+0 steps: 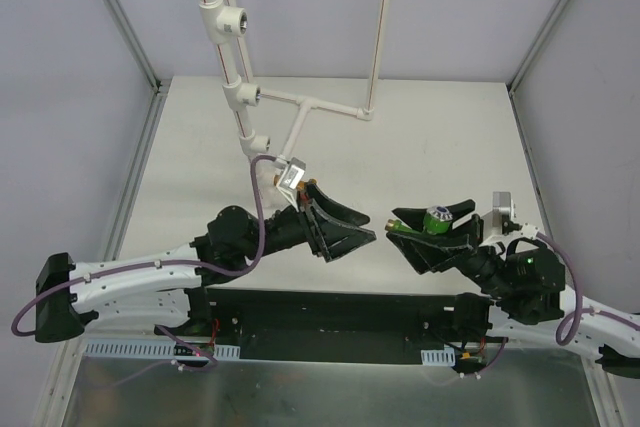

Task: Install the water faucets
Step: Pick up the water faucet from the center of the board.

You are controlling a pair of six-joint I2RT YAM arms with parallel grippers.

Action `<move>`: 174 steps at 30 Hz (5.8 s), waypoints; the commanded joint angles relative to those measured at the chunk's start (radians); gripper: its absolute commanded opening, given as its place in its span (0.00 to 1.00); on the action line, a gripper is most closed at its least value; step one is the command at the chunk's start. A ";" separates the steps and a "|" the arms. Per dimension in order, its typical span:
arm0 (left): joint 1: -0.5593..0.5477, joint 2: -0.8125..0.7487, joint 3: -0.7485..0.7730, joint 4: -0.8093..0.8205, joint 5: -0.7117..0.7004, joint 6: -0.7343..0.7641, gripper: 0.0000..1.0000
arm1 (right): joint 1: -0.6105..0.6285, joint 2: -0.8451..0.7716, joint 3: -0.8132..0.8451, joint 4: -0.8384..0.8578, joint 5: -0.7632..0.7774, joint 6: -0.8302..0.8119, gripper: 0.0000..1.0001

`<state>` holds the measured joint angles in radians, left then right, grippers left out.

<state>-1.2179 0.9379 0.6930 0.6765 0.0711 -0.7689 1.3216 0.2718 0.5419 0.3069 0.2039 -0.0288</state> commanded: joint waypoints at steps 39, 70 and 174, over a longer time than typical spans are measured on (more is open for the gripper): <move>-0.005 0.044 0.089 -0.160 -0.102 -0.728 0.49 | 0.001 0.096 0.092 -0.080 -0.090 -0.365 0.04; -0.006 0.134 0.111 0.052 0.039 -0.794 0.05 | 0.001 0.099 0.043 -0.071 0.022 -0.396 0.07; -0.002 0.082 0.099 -0.141 -0.054 -0.573 0.00 | 0.001 0.198 0.118 -0.166 0.195 -0.416 0.82</move>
<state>-1.2041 1.0397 0.7620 0.5495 -0.0563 -1.3899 1.3201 0.4889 0.6319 0.0978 0.4194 -0.4610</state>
